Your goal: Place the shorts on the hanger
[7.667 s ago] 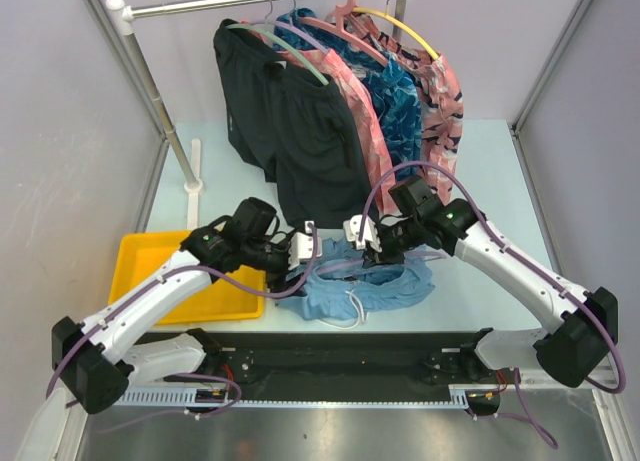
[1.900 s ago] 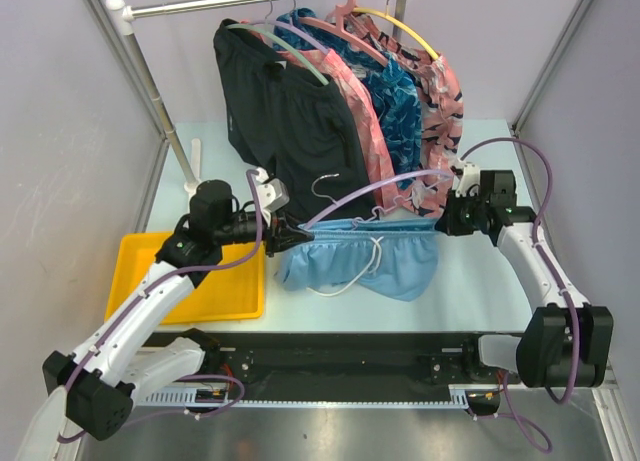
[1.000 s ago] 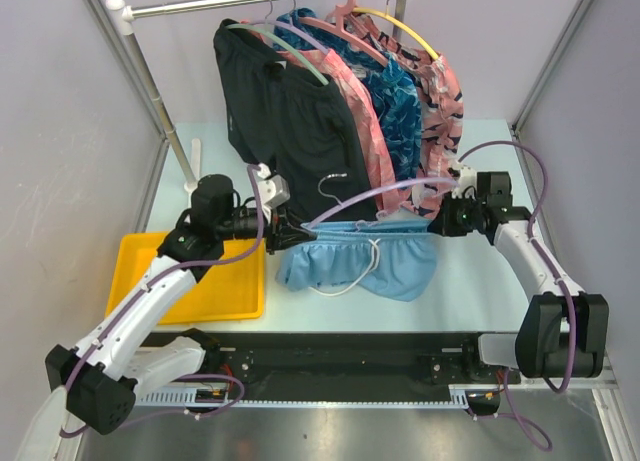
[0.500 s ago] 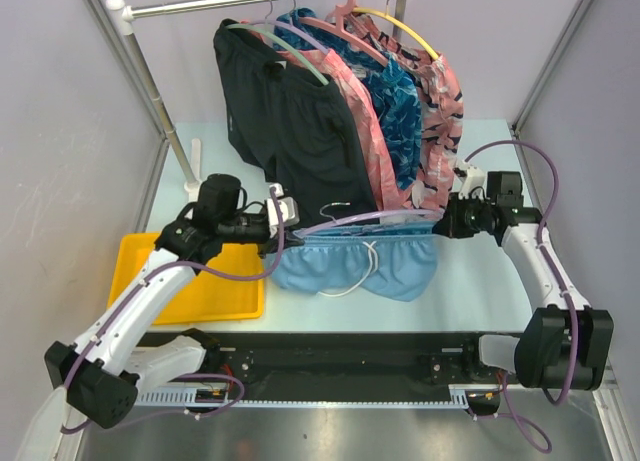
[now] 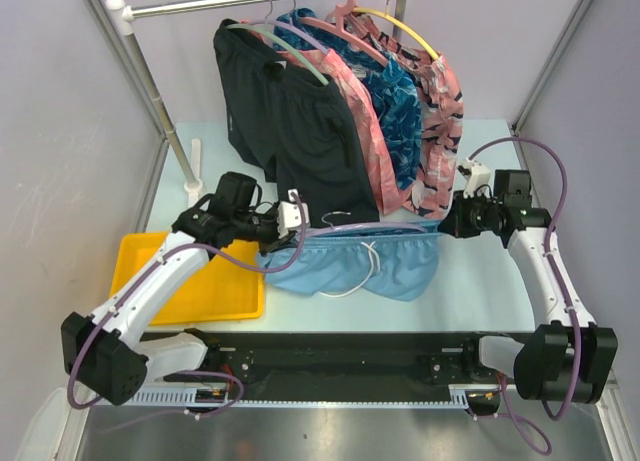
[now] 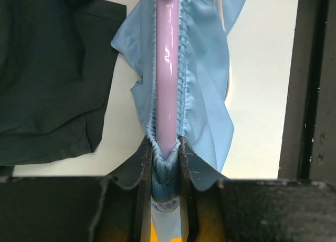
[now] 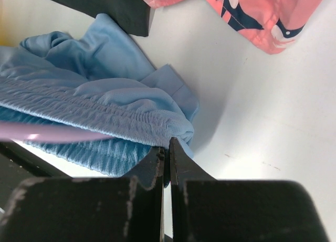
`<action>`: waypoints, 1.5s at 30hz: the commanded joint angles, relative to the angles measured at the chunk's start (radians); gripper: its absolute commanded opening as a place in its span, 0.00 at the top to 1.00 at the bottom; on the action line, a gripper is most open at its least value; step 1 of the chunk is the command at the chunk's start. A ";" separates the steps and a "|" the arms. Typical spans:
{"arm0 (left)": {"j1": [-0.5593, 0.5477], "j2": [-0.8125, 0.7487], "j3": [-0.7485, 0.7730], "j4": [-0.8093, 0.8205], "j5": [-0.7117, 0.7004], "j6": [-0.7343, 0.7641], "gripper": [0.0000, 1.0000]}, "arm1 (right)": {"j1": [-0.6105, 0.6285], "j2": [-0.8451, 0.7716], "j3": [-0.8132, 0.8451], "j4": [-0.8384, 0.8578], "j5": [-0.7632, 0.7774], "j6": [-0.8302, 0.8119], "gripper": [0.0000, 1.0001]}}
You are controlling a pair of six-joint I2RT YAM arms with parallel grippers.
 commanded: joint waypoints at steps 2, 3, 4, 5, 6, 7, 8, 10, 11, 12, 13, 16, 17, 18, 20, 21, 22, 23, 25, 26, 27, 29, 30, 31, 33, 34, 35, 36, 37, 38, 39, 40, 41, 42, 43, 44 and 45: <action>-0.009 0.035 0.107 -0.113 -0.139 0.013 1.00 | -0.011 -0.055 0.091 0.014 0.168 -0.053 1.00; -0.026 0.050 0.114 -0.111 -0.154 0.001 1.00 | 0.006 -0.060 0.103 0.005 0.168 -0.049 1.00; -0.059 0.057 0.121 -0.105 -0.166 -0.008 1.00 | 0.025 -0.075 0.111 0.002 0.167 -0.044 1.00; -0.077 0.061 0.133 -0.096 -0.173 -0.019 1.00 | 0.060 -0.086 0.116 -0.003 0.168 -0.040 1.00; -0.092 0.076 0.139 -0.081 -0.185 -0.045 1.00 | 0.103 -0.094 0.123 -0.011 0.171 -0.029 1.00; -0.119 0.084 0.145 -0.076 -0.191 -0.056 1.00 | 0.133 -0.104 0.126 -0.014 0.182 -0.026 0.95; -0.130 0.092 0.160 -0.073 -0.197 -0.067 1.00 | 0.178 -0.109 0.130 -0.021 0.191 -0.023 0.92; -0.143 0.110 0.174 -0.077 -0.194 -0.099 1.00 | 0.206 -0.115 0.140 -0.038 0.214 -0.015 0.81; -0.141 0.109 0.182 -0.080 -0.190 -0.103 1.00 | 0.209 -0.120 0.145 -0.044 0.222 -0.013 0.75; -0.141 0.107 0.182 -0.084 -0.187 -0.100 1.00 | 0.207 -0.121 0.153 -0.061 0.231 -0.024 0.68; -0.141 0.095 0.179 -0.088 -0.179 -0.097 1.00 | 0.206 -0.121 0.171 -0.070 0.236 -0.033 0.57; -0.132 0.072 0.167 -0.096 -0.148 -0.087 1.00 | 0.189 -0.126 0.203 -0.098 0.217 -0.088 0.36; -0.129 0.060 0.167 -0.110 -0.112 -0.087 1.00 | 0.187 -0.129 0.218 -0.100 0.205 -0.102 0.32; -0.126 0.055 0.168 -0.111 -0.096 -0.094 1.00 | 0.187 -0.134 0.228 -0.101 0.170 -0.119 0.26; -0.123 0.046 0.180 -0.120 -0.038 -0.096 1.00 | 0.195 -0.140 0.237 -0.095 0.130 -0.167 0.22; -0.120 0.044 0.187 -0.123 -0.021 -0.103 1.00 | 0.203 -0.143 0.238 -0.084 0.089 -0.179 0.19; -0.120 0.044 0.193 -0.126 -0.009 -0.110 1.00 | 0.229 -0.146 0.242 -0.078 0.070 -0.188 0.18; -0.120 0.046 0.208 -0.133 0.007 -0.111 1.00 | 0.250 -0.149 0.246 -0.069 0.056 -0.205 0.18; -0.117 0.058 0.222 -0.151 0.018 -0.123 1.00 | 0.322 -0.155 0.251 -0.038 0.042 -0.220 0.14; -0.115 0.063 0.237 -0.157 0.022 -0.127 1.00 | 0.348 -0.160 0.252 -0.028 0.050 -0.240 0.11; -0.112 0.066 0.242 -0.162 0.025 -0.137 1.00 | 0.370 -0.161 0.252 -0.012 0.071 -0.253 0.09; -0.106 0.069 0.254 -0.154 0.028 -0.157 1.00 | 0.422 -0.155 0.252 -0.011 0.097 -0.276 0.08; -0.095 0.069 0.257 -0.148 0.034 -0.177 1.00 | 0.428 -0.152 0.252 -0.012 0.122 -0.276 0.08; -0.087 0.069 0.259 -0.142 0.036 -0.191 1.00 | 0.427 -0.141 0.254 -0.015 0.130 -0.271 0.09; -0.057 0.070 0.262 -0.145 0.062 -0.209 1.00 | 0.410 -0.140 0.255 -0.026 0.109 -0.253 0.09; -0.052 0.066 0.263 -0.148 0.079 -0.206 1.00 | 0.405 -0.152 0.260 -0.026 0.083 -0.245 0.10; -0.048 0.061 0.262 -0.146 0.082 -0.203 1.00 | 0.404 -0.161 0.258 -0.020 0.055 -0.237 0.10; -0.041 0.057 0.260 -0.143 0.090 -0.200 1.00 | 0.410 -0.169 0.260 -0.014 -0.011 -0.237 0.12; -0.038 0.054 0.259 -0.140 0.117 -0.200 1.00 | 0.417 -0.173 0.260 -0.014 -0.043 -0.248 0.13; -0.035 0.047 0.256 -0.128 0.128 -0.200 1.00 | 0.428 -0.173 0.258 -0.011 -0.068 -0.254 0.14; -0.037 0.046 0.256 -0.123 0.137 -0.200 1.00 | 0.454 -0.170 0.254 0.005 -0.101 -0.260 0.17; -0.037 0.046 0.257 -0.119 0.145 -0.205 1.00 | 0.471 -0.161 0.252 0.017 -0.115 -0.277 0.19; -0.037 0.049 0.262 -0.111 0.160 -0.206 1.00 | 0.488 -0.143 0.251 0.029 -0.125 -0.280 0.20; -0.037 0.052 0.265 -0.107 0.163 -0.209 1.00 | 0.518 -0.131 0.251 0.067 -0.113 -0.282 0.23; -0.037 0.052 0.269 -0.104 0.172 -0.211 1.00 | 0.569 -0.121 0.249 0.087 -0.102 -0.283 0.24; -0.037 0.050 0.277 -0.102 0.194 -0.211 1.00 | 0.604 -0.112 0.249 0.116 -0.090 -0.302 0.26; -0.035 0.050 0.280 -0.096 0.198 -0.214 1.00 | 0.637 -0.092 0.249 0.129 -0.058 -0.318 0.29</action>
